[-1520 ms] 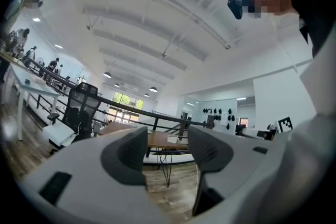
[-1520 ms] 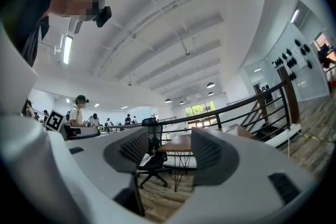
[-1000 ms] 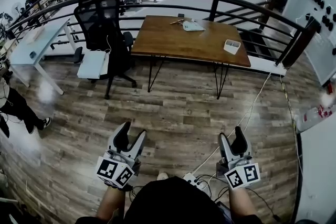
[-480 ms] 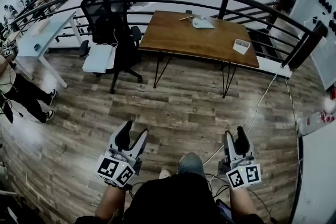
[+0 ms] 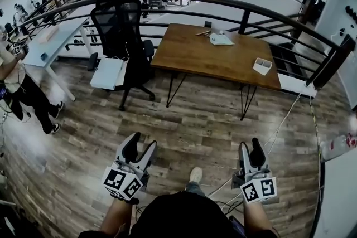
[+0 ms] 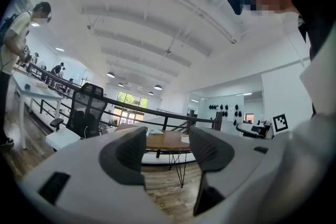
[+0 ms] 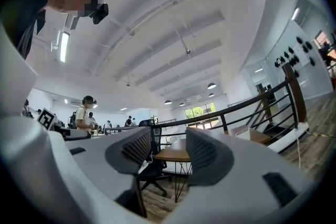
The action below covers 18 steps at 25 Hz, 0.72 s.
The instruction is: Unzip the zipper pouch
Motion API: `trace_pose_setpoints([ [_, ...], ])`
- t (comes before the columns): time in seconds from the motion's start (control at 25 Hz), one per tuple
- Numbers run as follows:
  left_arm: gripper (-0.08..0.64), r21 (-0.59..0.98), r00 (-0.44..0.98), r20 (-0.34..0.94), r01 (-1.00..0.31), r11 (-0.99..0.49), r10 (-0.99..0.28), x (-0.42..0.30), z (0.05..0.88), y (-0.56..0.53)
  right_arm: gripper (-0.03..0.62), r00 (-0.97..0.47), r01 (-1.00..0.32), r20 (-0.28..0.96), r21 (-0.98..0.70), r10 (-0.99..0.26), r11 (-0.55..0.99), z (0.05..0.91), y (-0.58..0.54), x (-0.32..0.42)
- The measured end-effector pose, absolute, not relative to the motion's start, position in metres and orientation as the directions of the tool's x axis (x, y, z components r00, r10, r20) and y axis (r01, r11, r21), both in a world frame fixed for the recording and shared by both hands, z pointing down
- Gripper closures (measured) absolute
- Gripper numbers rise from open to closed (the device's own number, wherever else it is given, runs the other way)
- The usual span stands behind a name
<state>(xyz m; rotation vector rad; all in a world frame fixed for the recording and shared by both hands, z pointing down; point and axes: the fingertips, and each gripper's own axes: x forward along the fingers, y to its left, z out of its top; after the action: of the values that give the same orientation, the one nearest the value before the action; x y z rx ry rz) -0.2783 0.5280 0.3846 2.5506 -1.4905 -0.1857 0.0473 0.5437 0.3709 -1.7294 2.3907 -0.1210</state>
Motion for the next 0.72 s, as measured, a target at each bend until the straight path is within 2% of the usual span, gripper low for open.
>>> trace_pose_setpoints([
  [0.44,0.283,0.193,0.474,-0.025,-0.862,-0.469,-0.880,-0.215,0.369,0.405,0.383,-0.311,-0.923,-0.119,-0.198,-0.943,0.329,0.374,0.419,0.114],
  [0.72,0.264,0.216,0.454,-0.046,-0.865,-0.453,-0.890,-0.174,0.358,0.355,0.326,-0.334,-0.910,-0.104,-0.221,-0.937,0.350,0.372,0.380,0.149],
])
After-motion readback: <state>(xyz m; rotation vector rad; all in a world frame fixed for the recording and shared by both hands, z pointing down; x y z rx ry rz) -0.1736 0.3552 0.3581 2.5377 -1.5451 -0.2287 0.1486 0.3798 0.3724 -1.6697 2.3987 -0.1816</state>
